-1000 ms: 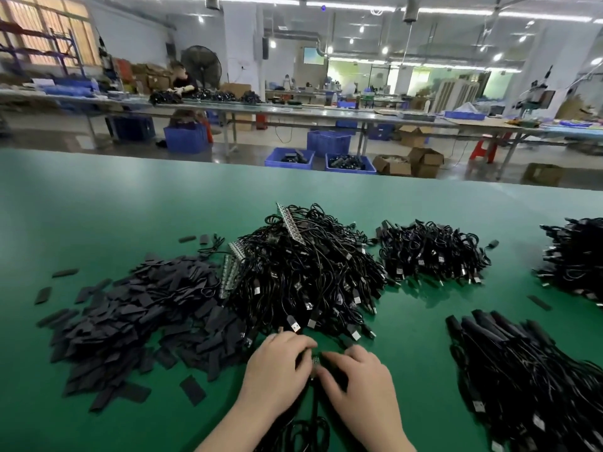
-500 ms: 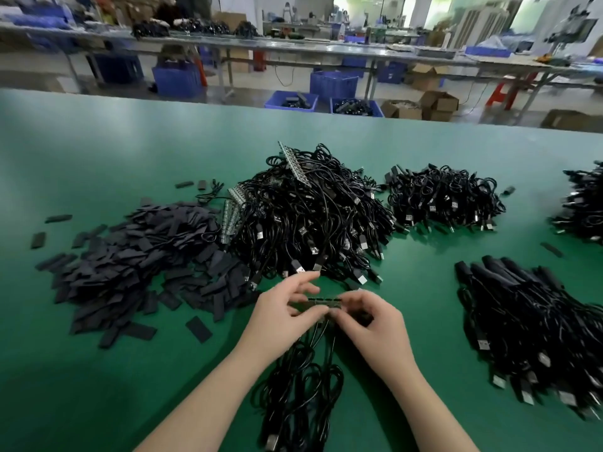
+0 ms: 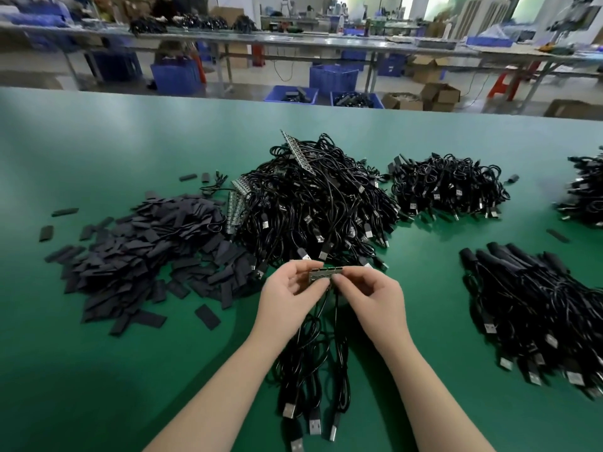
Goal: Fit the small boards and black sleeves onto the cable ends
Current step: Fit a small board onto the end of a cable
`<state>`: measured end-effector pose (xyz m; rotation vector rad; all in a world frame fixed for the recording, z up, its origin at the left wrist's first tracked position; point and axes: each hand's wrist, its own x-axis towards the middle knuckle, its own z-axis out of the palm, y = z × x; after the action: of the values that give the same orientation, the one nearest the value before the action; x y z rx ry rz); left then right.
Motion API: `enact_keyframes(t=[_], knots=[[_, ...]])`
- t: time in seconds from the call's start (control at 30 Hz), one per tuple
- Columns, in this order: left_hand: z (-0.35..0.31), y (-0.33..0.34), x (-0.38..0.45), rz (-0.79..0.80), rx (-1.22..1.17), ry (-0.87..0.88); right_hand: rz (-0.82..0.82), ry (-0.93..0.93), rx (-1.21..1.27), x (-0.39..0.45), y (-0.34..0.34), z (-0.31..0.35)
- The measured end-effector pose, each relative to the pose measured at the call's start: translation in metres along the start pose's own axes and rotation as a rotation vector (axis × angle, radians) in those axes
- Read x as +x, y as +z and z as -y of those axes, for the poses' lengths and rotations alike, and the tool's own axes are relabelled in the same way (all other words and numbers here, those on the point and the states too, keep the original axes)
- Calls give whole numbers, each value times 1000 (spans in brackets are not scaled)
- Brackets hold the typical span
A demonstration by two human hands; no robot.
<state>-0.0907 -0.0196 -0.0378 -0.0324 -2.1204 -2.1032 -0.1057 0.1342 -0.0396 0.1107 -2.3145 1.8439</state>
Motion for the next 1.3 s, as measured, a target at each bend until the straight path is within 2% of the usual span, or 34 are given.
enact_keyframes(t=[0.17, 0.43, 0.63, 1.3], knots=[[2, 2, 2, 45, 38, 5, 15, 31, 64, -1, -4, 0], [3, 1, 3, 25, 58, -7, 32, 37, 42, 0, -2, 0], [1, 5, 2, -26, 174, 4, -14, -5, -59, -2, 0, -1], [4, 13, 1, -102, 342, 30, -73, -70, -174, -8, 6, -3]])
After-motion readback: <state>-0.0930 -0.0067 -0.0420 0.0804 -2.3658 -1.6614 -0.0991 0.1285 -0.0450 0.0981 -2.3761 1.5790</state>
